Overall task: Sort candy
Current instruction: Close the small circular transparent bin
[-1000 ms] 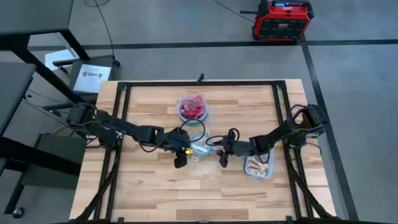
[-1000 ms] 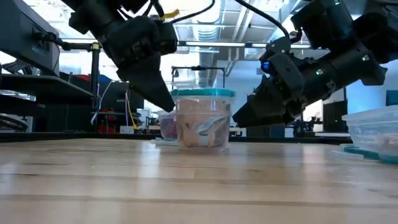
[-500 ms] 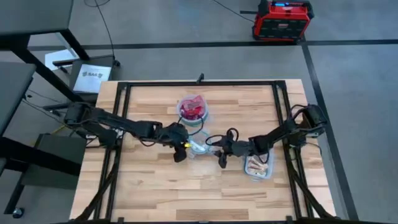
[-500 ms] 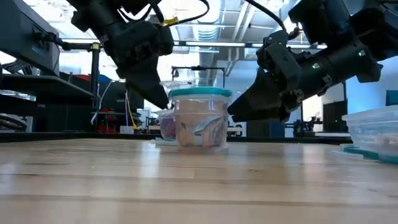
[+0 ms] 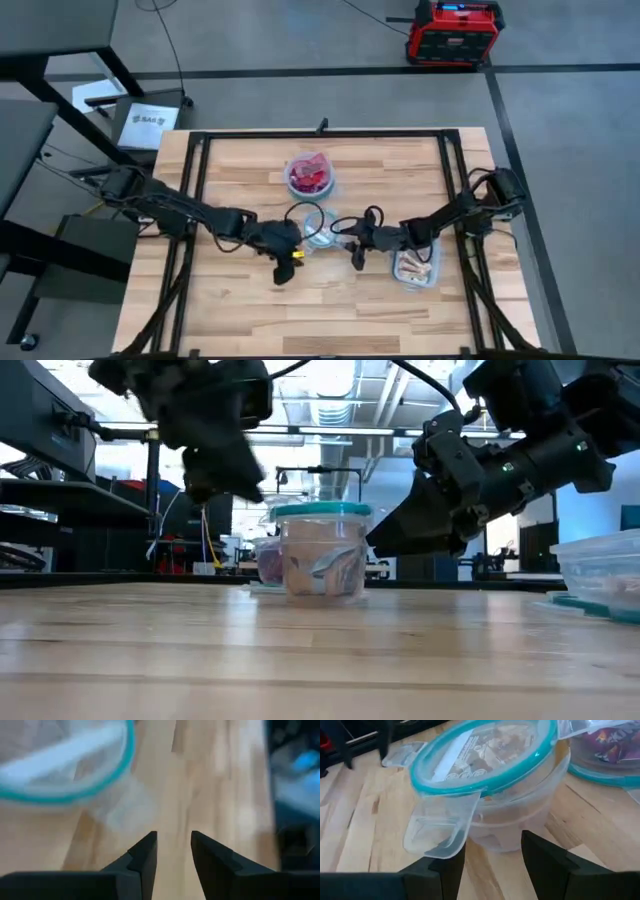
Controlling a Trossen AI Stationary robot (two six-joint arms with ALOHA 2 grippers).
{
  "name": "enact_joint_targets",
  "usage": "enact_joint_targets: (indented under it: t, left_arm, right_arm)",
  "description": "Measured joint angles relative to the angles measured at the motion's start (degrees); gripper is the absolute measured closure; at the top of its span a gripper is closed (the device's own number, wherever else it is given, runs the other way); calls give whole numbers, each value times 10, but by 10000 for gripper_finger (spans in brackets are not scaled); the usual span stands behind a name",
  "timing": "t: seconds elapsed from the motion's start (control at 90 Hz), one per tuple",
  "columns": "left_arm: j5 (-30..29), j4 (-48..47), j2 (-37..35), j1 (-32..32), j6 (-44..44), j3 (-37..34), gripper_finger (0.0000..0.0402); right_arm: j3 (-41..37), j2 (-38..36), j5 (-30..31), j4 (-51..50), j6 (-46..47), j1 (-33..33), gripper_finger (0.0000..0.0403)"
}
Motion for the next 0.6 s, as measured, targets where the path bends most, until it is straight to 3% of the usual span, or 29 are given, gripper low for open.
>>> enact_joint_targets:
  t: [0.189, 0.6]
  left_arm:
    - [-24, 34, 49, 0, -124, 0, 295]
    - [-52, 58, 43, 29, -102, 0, 295]
  right_arm:
    - [0, 0, 0, 2, 0, 0, 226]
    - [0, 0, 0, 2, 0, 0, 226]
